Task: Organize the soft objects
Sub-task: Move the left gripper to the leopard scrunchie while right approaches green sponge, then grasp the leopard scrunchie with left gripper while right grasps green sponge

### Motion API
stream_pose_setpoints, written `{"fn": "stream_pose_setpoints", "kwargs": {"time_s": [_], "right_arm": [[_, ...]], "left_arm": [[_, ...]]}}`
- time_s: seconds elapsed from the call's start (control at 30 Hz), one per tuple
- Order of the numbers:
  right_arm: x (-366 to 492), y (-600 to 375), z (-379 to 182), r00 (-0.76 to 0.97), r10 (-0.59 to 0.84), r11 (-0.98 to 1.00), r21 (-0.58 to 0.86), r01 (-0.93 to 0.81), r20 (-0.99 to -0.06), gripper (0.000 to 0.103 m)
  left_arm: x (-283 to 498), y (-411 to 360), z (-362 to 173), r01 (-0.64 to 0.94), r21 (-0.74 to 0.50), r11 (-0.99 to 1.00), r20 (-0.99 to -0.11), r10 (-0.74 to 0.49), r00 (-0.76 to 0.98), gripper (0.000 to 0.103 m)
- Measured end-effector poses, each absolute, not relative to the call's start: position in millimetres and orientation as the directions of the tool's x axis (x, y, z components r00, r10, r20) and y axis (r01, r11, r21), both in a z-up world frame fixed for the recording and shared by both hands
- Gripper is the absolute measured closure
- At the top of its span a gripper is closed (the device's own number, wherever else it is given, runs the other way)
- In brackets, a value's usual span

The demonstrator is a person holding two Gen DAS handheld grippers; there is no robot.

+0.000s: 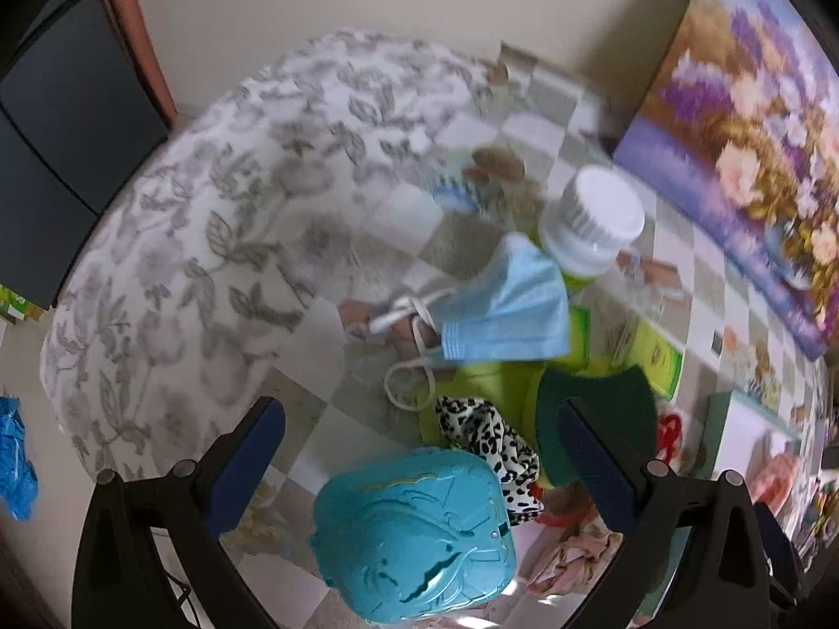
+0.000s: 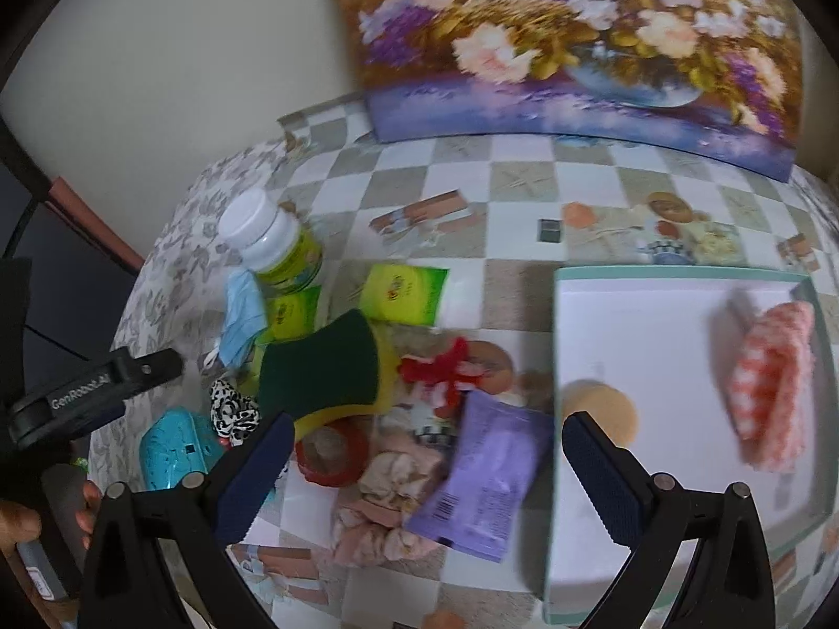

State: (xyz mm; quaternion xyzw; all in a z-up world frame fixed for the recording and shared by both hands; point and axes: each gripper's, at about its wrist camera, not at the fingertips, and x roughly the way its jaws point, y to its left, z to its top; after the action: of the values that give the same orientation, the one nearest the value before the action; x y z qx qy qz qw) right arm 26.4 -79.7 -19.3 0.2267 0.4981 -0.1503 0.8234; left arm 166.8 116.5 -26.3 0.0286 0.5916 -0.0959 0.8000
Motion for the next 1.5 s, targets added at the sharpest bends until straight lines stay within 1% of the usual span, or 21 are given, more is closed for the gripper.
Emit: {"fn": "stream_pose_setpoints", "kwargs": {"time_s": [0.13,0.27,0.57,0.6,0.67,0.73,0.87,0.97,1.03,1.1,1.17,1.3,1.33,1.4,1.5], "right_arm": [[41,-70,-31,0.436,-0.006,0.867,0.213,0.451,-0.900,0.000],[52,-66,-44,0.413,0.015,0.870,0.216,0.444,-0.910,0.000],[60,-68,-61,0.386,0.044,0.859,0.232,0.457,-0.922,0.000],[59,-69,-61,0.387,0.043,0.858,0.233,0.458,-0.921,0.000],[58,-71,-59,0.391,0.040,0.855,0.234,0.462,-0.920,0.000],[56,-73,-57,0.393,0.036,0.851,0.234,0.469,-0.919,0.000],[53,-78,-56,0.393,0.030,0.844,0.234,0.483,-0.919,0.000],[52,-79,-56,0.392,0.032,0.842,0.236,0.486,-0.919,0.000],[52,-79,-56,0.395,0.034,0.842,0.239,0.484,-0.918,0.000],[52,-79,-57,0.396,0.036,0.841,0.241,0.484,-0.918,0.000],[52,-80,-57,0.396,0.038,0.840,0.244,0.485,-0.917,0.000],[51,-82,-59,0.394,0.040,0.833,0.248,0.494,-0.918,0.000],[51,-83,-59,0.394,0.040,0.833,0.248,0.495,-0.918,0.000],[51,-83,-58,0.395,0.039,0.833,0.248,0.495,-0.918,0.000],[52,-81,-58,0.397,0.037,0.835,0.247,0.491,-0.917,0.000]], "left_arm": [[172,105,-39,0.225,-0.088,0.970,-0.962,-0.141,0.234,0.000],[178,103,-49,0.217,-0.102,0.971,-0.971,-0.144,0.191,0.000],[182,99,-59,0.239,-0.090,0.967,-0.978,-0.131,0.160,0.001],[182,98,-59,0.245,-0.092,0.965,-0.978,-0.134,0.160,0.002],[180,95,-59,0.266,-0.095,0.959,-0.978,-0.140,0.155,0.010],[179,91,-61,0.287,-0.099,0.953,-0.979,-0.145,0.143,0.027],[177,83,-64,0.321,-0.109,0.941,-0.980,-0.156,0.123,0.037],[174,77,-66,0.350,-0.065,0.935,-0.983,-0.120,0.138,0.045],[175,76,-68,0.352,-0.047,0.935,-0.984,-0.103,0.143,0.058],[176,77,-69,0.348,-0.054,0.936,-0.984,-0.110,0.143,0.066],[175,75,-70,0.353,-0.055,0.934,-0.982,-0.114,0.149,0.070],[177,77,-73,0.352,-0.070,0.933,-0.980,-0.131,0.152,0.086],[176,77,-74,0.351,-0.077,0.933,-0.978,-0.139,0.153,0.089],[176,77,-75,0.351,-0.085,0.933,-0.977,-0.147,0.155,0.091],[178,78,-72,0.344,-0.101,0.934,-0.972,-0.167,0.168,0.092]]}}
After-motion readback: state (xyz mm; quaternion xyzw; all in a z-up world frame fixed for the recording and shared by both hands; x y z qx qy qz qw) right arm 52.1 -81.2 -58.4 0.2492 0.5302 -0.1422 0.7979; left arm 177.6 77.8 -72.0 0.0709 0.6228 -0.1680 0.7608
